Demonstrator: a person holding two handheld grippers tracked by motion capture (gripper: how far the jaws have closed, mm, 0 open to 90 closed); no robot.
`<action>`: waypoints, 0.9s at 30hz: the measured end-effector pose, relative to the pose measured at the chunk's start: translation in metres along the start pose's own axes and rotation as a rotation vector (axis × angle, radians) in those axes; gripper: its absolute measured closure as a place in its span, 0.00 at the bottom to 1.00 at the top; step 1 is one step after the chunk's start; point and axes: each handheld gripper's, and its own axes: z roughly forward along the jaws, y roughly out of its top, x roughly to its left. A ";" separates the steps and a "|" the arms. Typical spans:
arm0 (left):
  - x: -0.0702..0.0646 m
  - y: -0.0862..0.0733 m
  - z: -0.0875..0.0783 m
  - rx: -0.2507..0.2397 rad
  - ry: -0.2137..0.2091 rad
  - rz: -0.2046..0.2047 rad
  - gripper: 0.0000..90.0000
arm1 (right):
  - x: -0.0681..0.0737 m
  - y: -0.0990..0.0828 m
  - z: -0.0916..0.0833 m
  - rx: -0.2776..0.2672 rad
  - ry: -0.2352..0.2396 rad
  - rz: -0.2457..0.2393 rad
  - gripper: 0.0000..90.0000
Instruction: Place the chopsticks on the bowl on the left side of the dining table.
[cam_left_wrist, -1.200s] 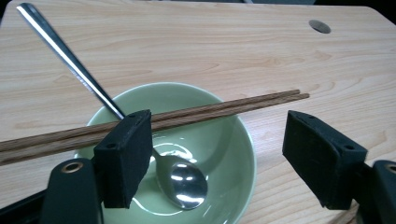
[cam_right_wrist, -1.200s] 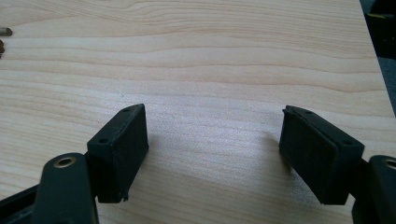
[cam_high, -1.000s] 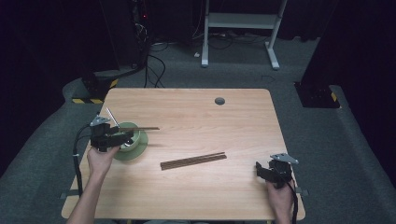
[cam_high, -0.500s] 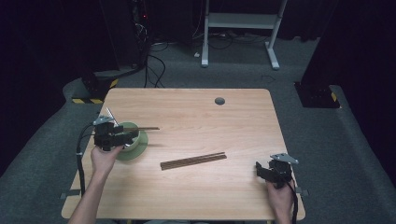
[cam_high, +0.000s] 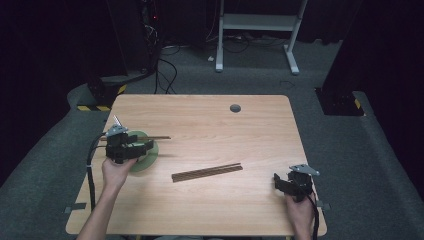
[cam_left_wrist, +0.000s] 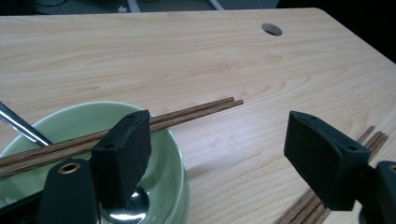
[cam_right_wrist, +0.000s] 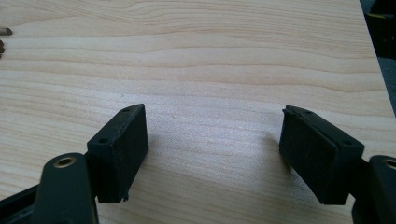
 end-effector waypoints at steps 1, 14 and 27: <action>0.000 0.000 0.000 0.000 -0.001 0.004 0.26 | 0.000 0.000 0.000 0.000 0.000 0.001 0.26; -0.012 0.000 0.000 -0.005 0.022 0.029 0.24 | 0.000 0.000 0.000 0.000 0.000 0.000 0.26; -0.025 -0.001 0.002 -0.001 -0.028 0.040 0.23 | 0.000 0.000 0.000 0.000 0.000 0.000 0.26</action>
